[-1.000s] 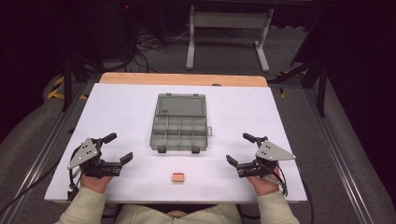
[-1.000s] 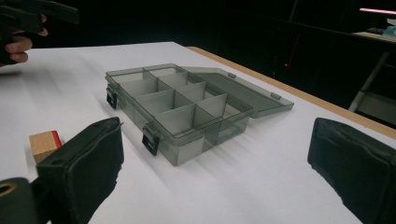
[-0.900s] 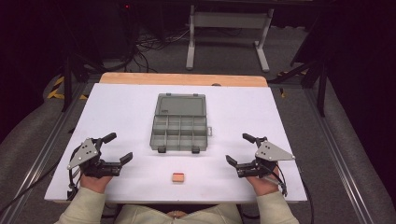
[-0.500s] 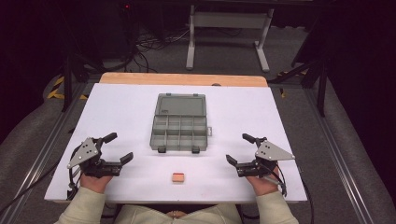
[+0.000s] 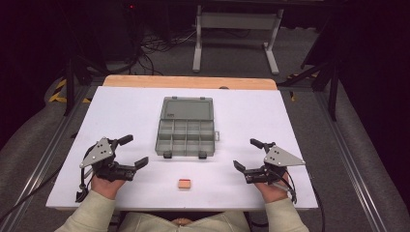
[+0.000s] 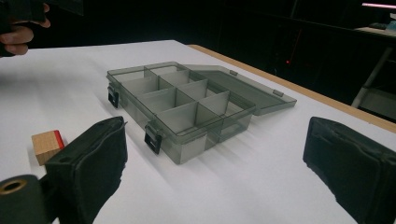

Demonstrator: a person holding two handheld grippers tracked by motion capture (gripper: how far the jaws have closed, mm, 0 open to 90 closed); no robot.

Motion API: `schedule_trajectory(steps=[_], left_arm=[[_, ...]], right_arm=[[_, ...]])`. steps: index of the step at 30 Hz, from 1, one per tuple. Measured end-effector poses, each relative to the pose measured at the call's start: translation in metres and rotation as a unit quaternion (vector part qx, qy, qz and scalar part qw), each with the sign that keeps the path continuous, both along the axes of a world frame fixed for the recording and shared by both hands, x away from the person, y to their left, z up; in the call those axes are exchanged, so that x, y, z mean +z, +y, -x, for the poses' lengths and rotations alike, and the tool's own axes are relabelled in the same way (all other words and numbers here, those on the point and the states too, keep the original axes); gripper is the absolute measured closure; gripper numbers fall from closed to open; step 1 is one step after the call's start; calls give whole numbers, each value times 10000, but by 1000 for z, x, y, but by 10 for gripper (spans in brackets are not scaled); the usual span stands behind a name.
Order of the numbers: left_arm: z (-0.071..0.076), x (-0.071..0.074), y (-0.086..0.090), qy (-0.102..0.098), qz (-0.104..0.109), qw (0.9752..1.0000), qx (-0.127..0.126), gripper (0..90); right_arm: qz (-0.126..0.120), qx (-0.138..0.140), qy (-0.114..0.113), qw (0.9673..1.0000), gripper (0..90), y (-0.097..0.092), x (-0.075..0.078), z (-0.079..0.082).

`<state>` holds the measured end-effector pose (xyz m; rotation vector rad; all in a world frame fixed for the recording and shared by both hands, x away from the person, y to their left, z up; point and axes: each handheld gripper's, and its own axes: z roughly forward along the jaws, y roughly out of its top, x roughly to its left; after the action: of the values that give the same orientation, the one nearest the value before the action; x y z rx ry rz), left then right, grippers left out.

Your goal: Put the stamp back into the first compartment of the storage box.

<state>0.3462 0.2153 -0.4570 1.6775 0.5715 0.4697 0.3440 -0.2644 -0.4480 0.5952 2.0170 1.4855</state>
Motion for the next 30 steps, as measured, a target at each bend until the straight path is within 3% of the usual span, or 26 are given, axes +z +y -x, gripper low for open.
schedule_trajectory(steps=[6,14,30], left_arm=[[-6,6,-13,37,40,9998,-210,48],[-9,11,-35,-49,-263,9976,-634,54],[-16,15,-68,60,-238,9924,-1206,80]], right_arm=[[-24,-11,42,10000,66,0,0,-1],[-38,0,48,10000,66,-1,0,0],[-18,91,65,9999,83,0,-1,-1]])
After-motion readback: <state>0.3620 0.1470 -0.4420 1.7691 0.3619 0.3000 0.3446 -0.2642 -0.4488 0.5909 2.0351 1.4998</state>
